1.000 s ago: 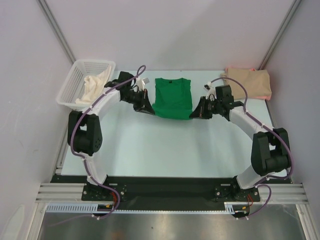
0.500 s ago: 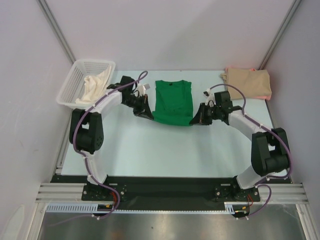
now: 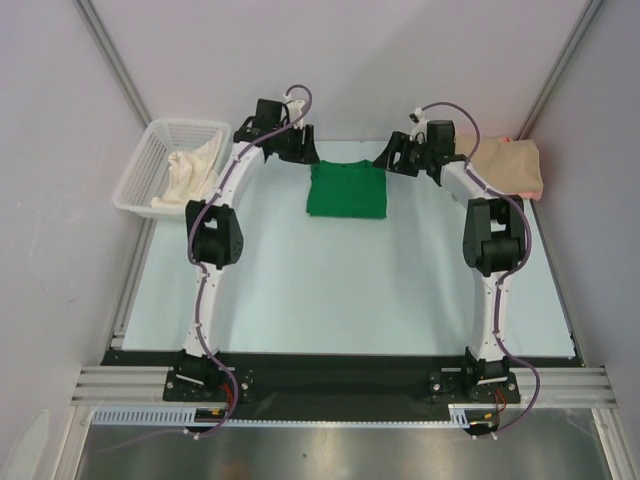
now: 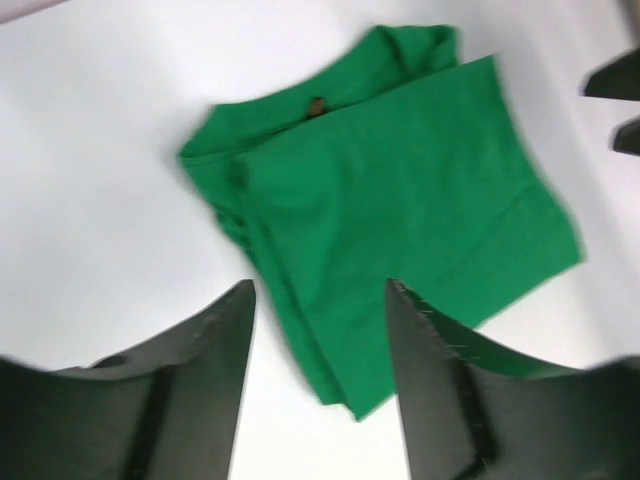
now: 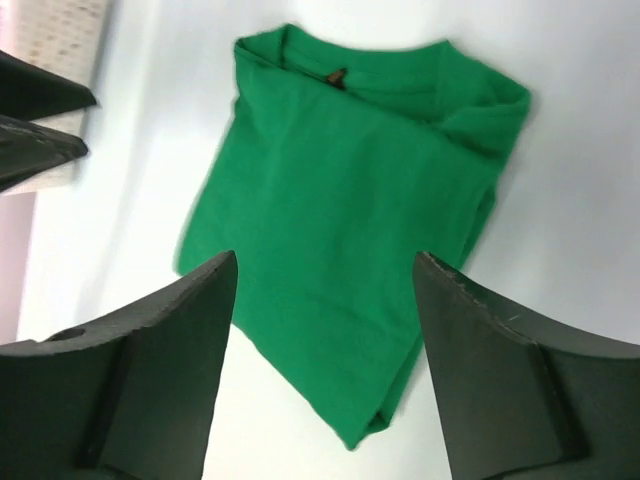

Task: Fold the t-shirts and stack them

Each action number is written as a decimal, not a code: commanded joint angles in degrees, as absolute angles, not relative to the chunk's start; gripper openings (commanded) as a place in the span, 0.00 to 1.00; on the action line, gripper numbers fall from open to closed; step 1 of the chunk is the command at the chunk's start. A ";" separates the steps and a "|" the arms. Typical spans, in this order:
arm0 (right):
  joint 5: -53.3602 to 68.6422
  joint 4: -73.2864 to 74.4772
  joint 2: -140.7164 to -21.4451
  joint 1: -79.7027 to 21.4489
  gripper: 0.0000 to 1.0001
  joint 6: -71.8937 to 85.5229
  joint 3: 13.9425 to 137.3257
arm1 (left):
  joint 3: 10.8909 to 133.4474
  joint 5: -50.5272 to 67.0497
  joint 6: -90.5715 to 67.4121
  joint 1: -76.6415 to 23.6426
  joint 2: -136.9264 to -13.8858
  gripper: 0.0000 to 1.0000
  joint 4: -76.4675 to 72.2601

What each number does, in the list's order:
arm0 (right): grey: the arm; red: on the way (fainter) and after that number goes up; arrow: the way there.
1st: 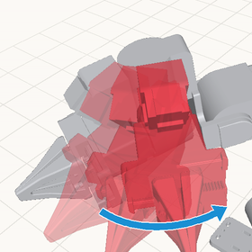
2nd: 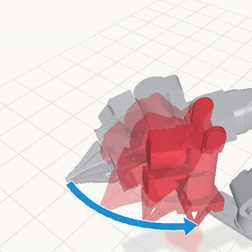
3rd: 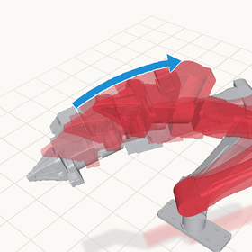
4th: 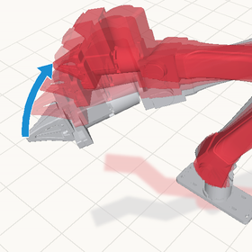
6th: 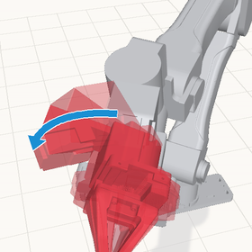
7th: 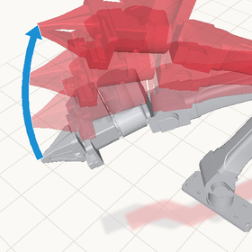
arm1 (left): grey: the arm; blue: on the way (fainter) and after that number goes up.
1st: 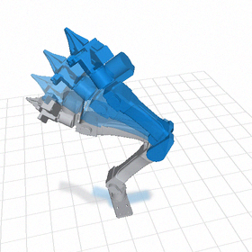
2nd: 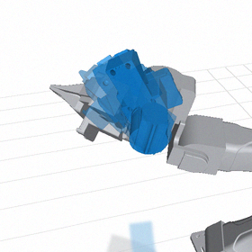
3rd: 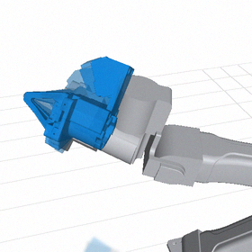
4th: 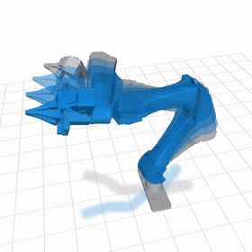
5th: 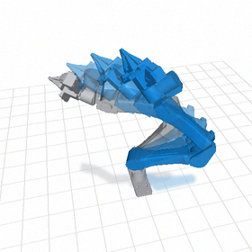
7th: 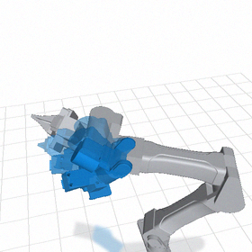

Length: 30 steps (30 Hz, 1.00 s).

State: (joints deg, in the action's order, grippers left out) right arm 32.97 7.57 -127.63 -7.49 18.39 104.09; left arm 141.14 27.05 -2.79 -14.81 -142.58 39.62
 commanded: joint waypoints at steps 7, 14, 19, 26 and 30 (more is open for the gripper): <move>34.01 8.96 -125.42 -6.51 0.77 13.97 100.74 | 134.84 27.38 -0.35 -13.80 -136.15 0.63 40.78; 36.30 9.23 -130.77 -4.48 0.76 15.73 100.37 | 125.08 48.32 -6.15 -13.97 -133.77 0.60 39.64; 38.05 8.53 -135.08 -4.75 0.76 17.40 102.04 | 123.05 50.80 -9.57 -14.33 -137.54 0.60 37.88; 40.08 8.70 -138.42 -5.45 0.74 18.54 101.60 | 124.98 47.64 -8.53 -15.47 -141.68 0.60 39.11; 41.39 8.61 -140.00 -6.06 0.69 19.77 101.43 | 124.72 45.36 -7.47 -16.17 -142.47 0.60 40.16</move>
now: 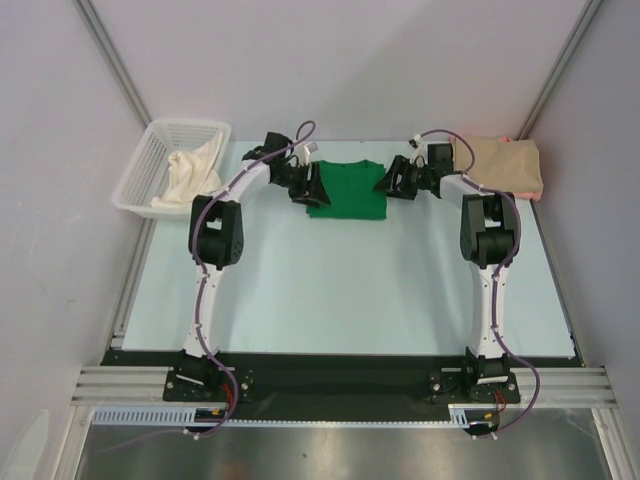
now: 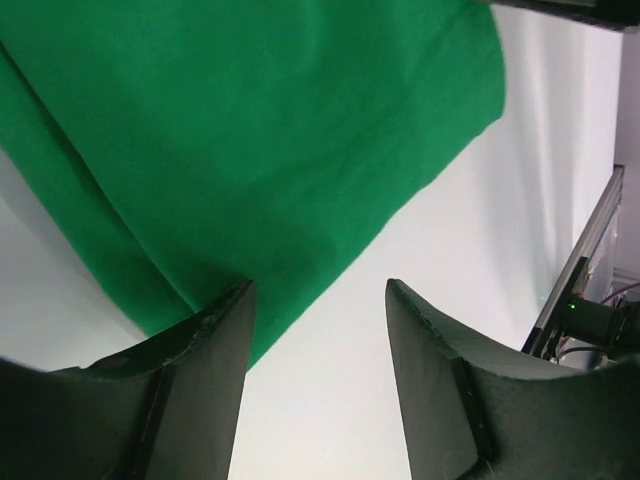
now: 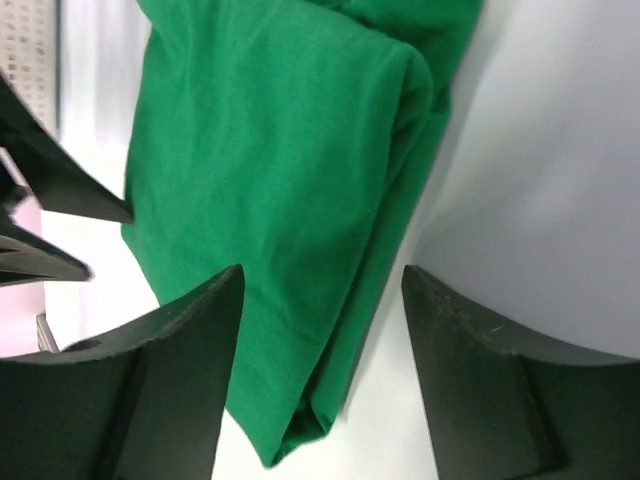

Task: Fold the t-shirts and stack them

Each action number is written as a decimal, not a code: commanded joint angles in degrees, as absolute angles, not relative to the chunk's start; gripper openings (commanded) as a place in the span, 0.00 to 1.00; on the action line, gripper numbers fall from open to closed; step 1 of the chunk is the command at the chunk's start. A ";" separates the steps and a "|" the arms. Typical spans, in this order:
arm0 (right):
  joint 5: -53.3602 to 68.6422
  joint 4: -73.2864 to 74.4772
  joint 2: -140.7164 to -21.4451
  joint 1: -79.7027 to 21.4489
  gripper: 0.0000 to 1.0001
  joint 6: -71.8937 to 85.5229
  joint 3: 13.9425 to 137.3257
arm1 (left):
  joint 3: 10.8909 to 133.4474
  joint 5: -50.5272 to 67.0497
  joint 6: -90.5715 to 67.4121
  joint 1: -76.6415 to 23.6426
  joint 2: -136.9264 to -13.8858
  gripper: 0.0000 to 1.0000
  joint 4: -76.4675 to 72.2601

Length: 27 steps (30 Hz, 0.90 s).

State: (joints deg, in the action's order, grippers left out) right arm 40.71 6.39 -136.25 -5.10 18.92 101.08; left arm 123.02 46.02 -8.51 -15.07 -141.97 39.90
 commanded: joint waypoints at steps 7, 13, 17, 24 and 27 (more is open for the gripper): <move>43.15 7.65 -141.68 -6.59 0.63 21.44 101.34 | 124.89 42.19 -6.07 -17.14 -144.23 0.58 41.57; 44.03 7.03 -142.65 -6.77 0.54 22.23 101.60 | 125.42 40.52 -5.19 -18.02 -144.84 0.57 42.01; 44.56 6.94 -142.47 -7.12 0.37 21.36 101.60 | 125.86 39.46 -4.57 -18.98 -144.84 0.56 42.54; 47.90 10.36 -139.58 -7.03 0.00 13.81 105.64 | 129.02 25.52 2.35 -21.18 -138.45 0.68 43.94; 46.50 15.37 -137.56 -6.33 0.00 8.81 109.06 | 127.71 19.18 6.57 -22.15 -133.36 0.69 45.17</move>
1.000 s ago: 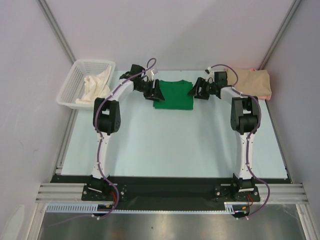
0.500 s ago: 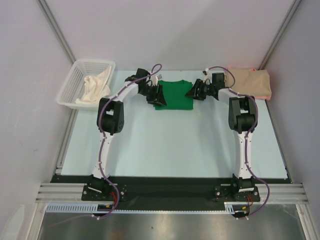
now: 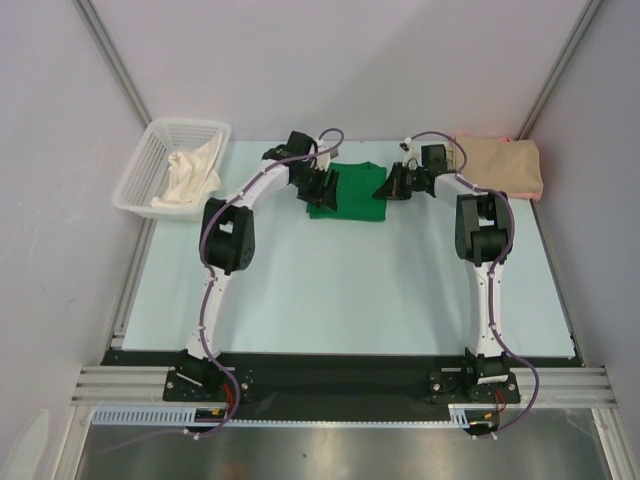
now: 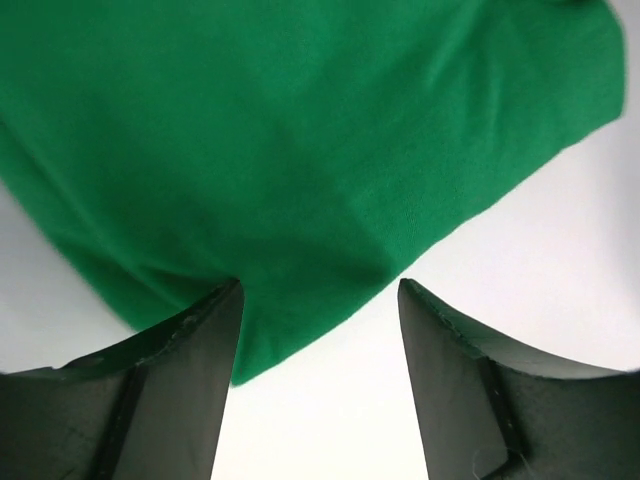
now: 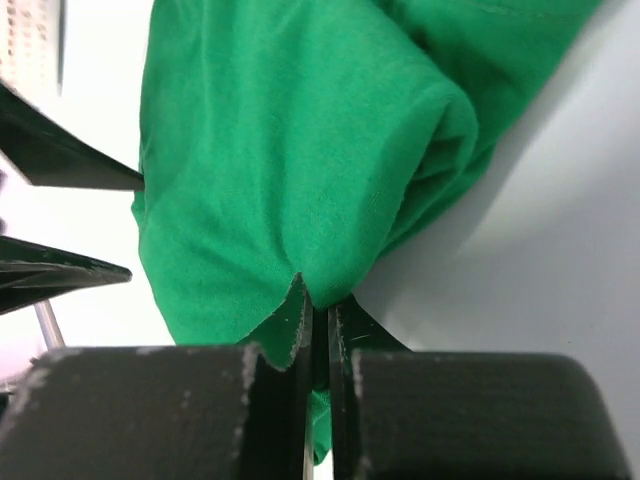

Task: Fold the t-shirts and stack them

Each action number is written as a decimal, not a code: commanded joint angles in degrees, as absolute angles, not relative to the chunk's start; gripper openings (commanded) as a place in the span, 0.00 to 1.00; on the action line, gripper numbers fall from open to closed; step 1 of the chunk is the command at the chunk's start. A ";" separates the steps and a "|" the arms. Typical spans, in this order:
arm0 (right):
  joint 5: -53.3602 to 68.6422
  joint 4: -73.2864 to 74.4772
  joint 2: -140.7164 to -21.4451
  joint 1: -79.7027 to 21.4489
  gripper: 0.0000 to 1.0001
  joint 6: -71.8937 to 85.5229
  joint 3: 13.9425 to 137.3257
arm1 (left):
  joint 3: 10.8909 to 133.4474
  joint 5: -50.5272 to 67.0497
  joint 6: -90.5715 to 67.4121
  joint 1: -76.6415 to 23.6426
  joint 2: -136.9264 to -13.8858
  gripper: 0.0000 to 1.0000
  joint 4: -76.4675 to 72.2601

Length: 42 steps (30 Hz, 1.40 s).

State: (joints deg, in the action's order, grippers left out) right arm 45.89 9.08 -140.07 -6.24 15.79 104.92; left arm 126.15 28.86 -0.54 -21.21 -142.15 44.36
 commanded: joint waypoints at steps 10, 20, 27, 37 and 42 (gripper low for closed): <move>37.45 25.47 -127.19 -3.25 0.00 -6.38 108.10 | 114.79 11.43 14.67 -17.93 -118.49 0.67 50.79; 31.47 40.60 -128.50 1.82 0.00 -15.38 120.58 | 105.90 3.18 18.90 -18.54 -119.87 0.65 48.25; 27.60 39.73 -127.27 5.18 0.00 -14.42 125.24 | 109.86 0.18 18.72 -22.14 -125.15 0.68 48.78; 23.20 39.64 -127.53 6.06 0.00 -19.60 132.00 | 110.74 0.18 19.07 -26.63 -125.77 0.68 49.31; 22.94 45.08 -132.80 8.26 0.00 -20.66 141.93 | 110.04 0.26 19.34 -27.95 -125.33 0.68 49.22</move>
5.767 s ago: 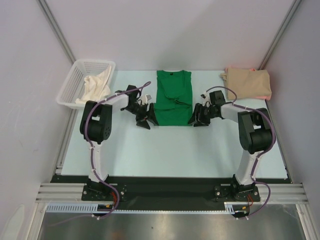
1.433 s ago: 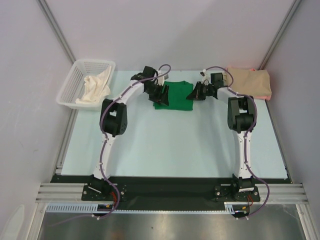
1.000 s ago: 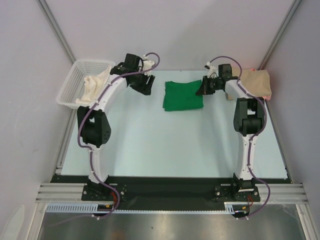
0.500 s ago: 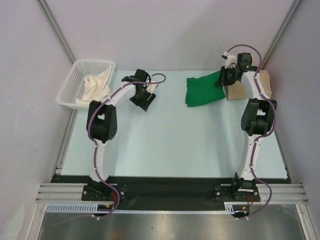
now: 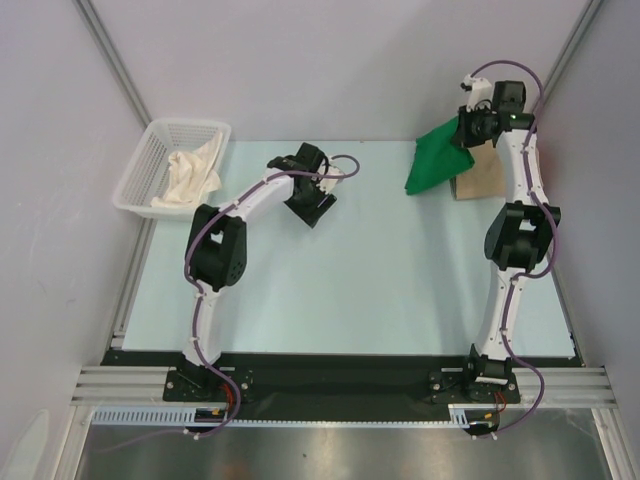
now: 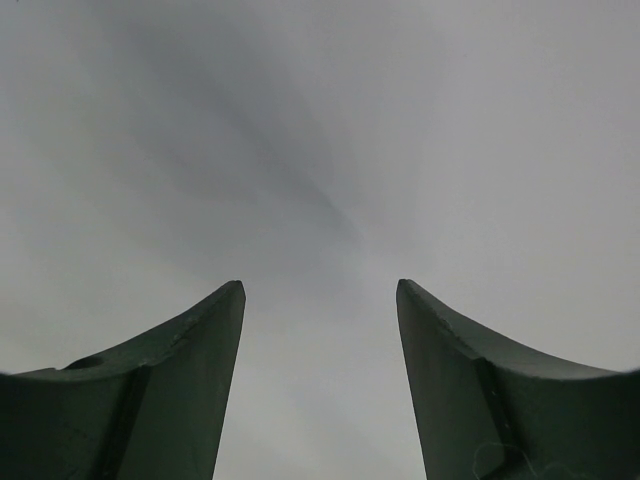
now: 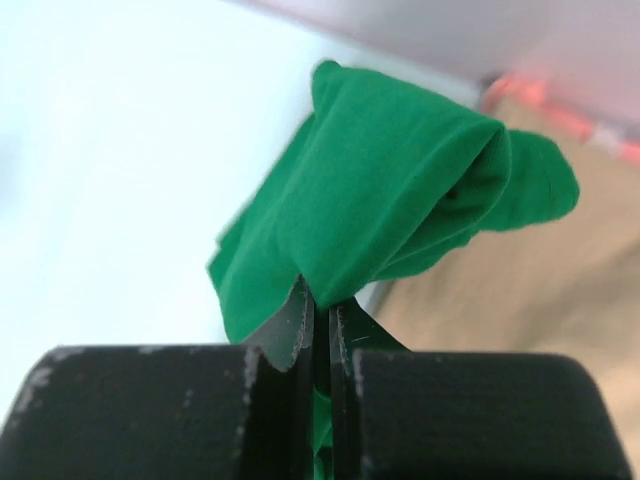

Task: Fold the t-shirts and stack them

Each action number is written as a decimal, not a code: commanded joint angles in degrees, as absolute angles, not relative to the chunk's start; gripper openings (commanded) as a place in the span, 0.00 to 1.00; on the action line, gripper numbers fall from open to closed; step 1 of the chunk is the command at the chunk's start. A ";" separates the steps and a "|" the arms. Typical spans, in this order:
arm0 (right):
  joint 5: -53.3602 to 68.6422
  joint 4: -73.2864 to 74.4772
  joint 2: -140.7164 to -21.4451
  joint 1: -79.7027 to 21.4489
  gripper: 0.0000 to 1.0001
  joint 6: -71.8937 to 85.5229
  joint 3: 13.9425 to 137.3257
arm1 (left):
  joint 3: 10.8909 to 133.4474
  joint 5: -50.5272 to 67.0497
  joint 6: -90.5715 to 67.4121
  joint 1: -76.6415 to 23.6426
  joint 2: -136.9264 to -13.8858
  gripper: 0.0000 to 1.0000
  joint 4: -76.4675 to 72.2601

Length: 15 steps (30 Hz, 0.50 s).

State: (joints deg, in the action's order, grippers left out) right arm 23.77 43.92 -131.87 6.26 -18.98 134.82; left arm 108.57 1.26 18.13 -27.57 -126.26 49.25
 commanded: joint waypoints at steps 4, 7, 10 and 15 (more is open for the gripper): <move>22.59 43.77 -132.36 10.02 0.00 -21.71 141.77 | 109.51 -1.67 19.69 -28.56 -125.33 0.68 49.22; 23.29 43.77 -132.45 11.33 0.00 -22.41 141.77 | 109.42 -2.37 20.04 -28.92 -125.33 0.68 49.13; 24.34 43.68 -132.89 12.57 0.00 -23.29 141.85 | 109.51 -3.33 20.56 -29.62 -125.33 0.68 49.04; 24.96 44.21 -133.68 14.32 0.00 -24.52 142.91 | 109.16 -4.66 21.09 -30.67 -125.60 0.68 49.04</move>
State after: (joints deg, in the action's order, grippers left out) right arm 23.57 45.19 -133.53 13.69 -22.76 139.48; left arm 108.57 -2.94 19.62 -29.54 -126.26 49.23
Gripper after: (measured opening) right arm 0.036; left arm 0.681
